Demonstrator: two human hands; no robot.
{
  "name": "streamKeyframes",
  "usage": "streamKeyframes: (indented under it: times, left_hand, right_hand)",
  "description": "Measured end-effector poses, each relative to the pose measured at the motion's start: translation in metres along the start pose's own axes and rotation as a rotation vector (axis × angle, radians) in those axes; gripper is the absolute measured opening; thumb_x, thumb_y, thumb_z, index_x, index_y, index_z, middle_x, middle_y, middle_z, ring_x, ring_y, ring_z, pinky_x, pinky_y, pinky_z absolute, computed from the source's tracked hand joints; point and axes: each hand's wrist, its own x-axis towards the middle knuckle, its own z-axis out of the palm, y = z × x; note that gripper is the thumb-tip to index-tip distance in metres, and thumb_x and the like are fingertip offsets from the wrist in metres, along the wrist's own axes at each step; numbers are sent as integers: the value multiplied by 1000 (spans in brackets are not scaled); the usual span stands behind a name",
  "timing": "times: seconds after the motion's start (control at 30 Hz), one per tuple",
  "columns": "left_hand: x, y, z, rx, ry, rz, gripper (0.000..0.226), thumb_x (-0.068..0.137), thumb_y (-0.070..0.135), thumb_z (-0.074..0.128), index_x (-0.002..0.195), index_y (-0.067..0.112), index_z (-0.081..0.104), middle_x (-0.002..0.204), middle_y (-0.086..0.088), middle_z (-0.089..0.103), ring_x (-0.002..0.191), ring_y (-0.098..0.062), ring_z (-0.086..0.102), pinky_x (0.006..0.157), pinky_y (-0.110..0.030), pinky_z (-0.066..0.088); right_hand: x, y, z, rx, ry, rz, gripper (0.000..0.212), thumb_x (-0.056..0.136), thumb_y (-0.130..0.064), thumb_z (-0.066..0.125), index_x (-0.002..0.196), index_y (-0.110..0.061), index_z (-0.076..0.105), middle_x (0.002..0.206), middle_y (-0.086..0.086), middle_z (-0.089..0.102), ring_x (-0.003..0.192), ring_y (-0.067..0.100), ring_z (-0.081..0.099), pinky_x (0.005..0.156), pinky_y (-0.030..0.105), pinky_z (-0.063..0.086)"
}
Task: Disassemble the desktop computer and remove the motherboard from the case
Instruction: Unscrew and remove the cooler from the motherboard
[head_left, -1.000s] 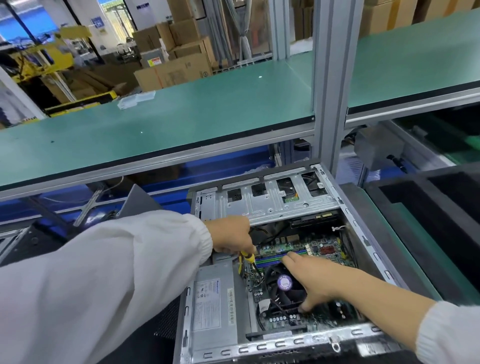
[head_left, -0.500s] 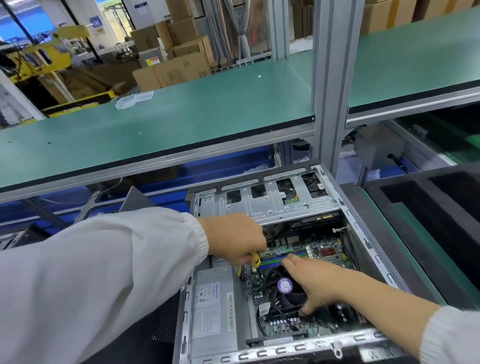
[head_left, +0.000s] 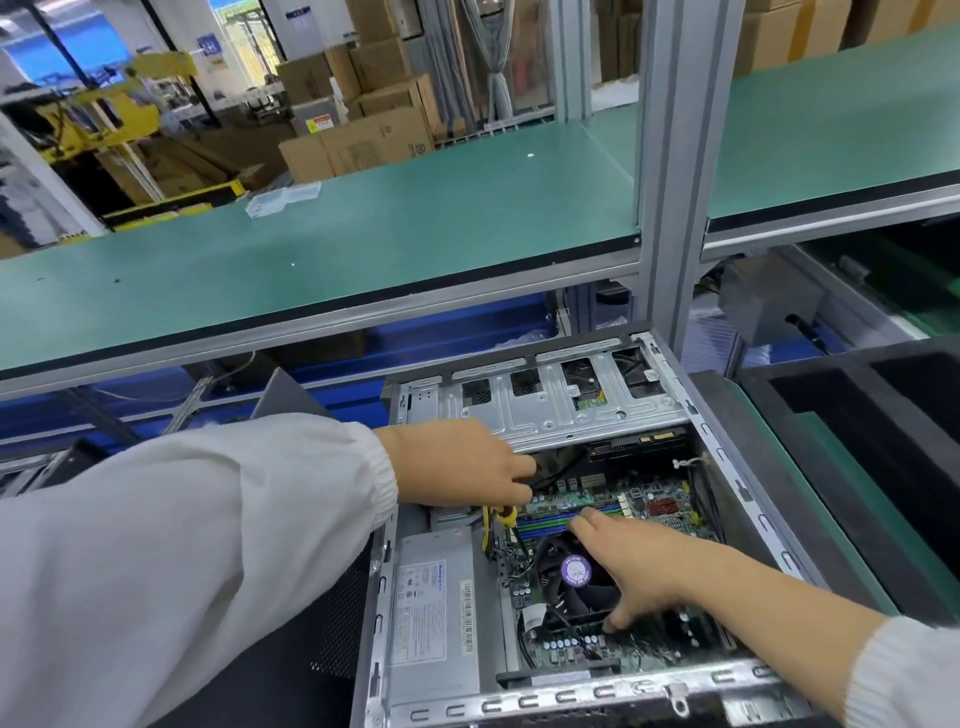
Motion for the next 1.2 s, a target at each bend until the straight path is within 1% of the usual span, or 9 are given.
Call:
streamKeyframes:
  times: [0.2, 0.3, 0.43, 0.57, 0.77, 0.87, 1.0, 1.1, 1.2]
  left_hand:
    - [6, 6, 5, -43, -67, -5, 9, 92, 12, 52, 98, 6, 56, 84, -7, 59, 69, -28, 58, 55, -32, 33]
    - [22, 12, 2, -543, -211, -339, 39, 93, 26, 55, 60, 7, 46, 53, -1, 48, 49, -19, 43, 49, -25, 32]
    - [40, 8, -7, -1196, -396, -716, 40, 91, 18, 56, 54, 7, 49, 57, -6, 62, 40, -14, 38, 40, -17, 32]
    - [25, 8, -7, -792, -238, -543, 30, 88, 34, 65, 80, 9, 51, 76, -5, 55, 63, -19, 45, 54, -25, 34]
    - [-5, 8, 2, 66, 27, 10, 29, 89, 0, 54, 115, 9, 47, 103, -7, 51, 78, -25, 56, 52, -30, 29]
    - [0, 8, -2, -68, -42, -124, 14, 96, 17, 51, 106, 9, 53, 93, -6, 59, 77, -26, 59, 57, -34, 38]
    - [29, 0, -18, -675, -346, -548, 41, 97, 34, 51, 68, 5, 54, 72, -8, 62, 52, -17, 46, 44, -20, 39]
    - [38, -8, -29, -958, -587, -706, 39, 100, 28, 45, 82, -2, 64, 93, -19, 71, 44, -11, 40, 37, -18, 42]
    - [28, -6, -26, -879, -508, -669, 42, 98, 37, 49, 93, -1, 65, 67, -5, 62, 50, -13, 45, 45, -24, 42]
  right_hand:
    - [-1, 0, 1, 17, -3, 3, 97, 60, -49, 82, 133, -14, 28, 134, 6, 38, 113, 25, 50, 90, 38, 49]
    - [-1, 0, -1, 27, -3, -2, 98, 60, -49, 82, 133, -14, 28, 132, 5, 39, 111, 25, 50, 89, 39, 49]
    - [-2, -1, -1, 35, -5, -1, 99, 61, -48, 82, 135, -13, 26, 133, 6, 38, 113, 25, 50, 91, 38, 49]
    - [-2, -2, -3, 33, 7, -6, 102, 62, -49, 81, 138, -12, 24, 138, 7, 34, 117, 25, 47, 94, 37, 47]
    - [-1, -1, -1, 11, -2, 3, 107, 62, -51, 80, 141, -12, 20, 146, 9, 28, 125, 28, 44, 99, 39, 44]
    - [-1, 0, 1, 17, -1, 7, 108, 61, -51, 81, 142, -12, 20, 146, 9, 28, 124, 28, 45, 98, 38, 45]
    - [0, 1, 1, 27, 14, -2, 104, 60, -51, 81, 137, -13, 24, 139, 7, 34, 117, 26, 48, 92, 36, 47]
    - [1, 3, 3, 40, 6, -5, 107, 60, -52, 81, 140, -13, 21, 143, 8, 30, 121, 27, 46, 95, 37, 46]
    - [1, 3, 3, 37, 7, -4, 109, 60, -52, 81, 141, -14, 19, 149, 9, 24, 126, 29, 43, 99, 38, 44]
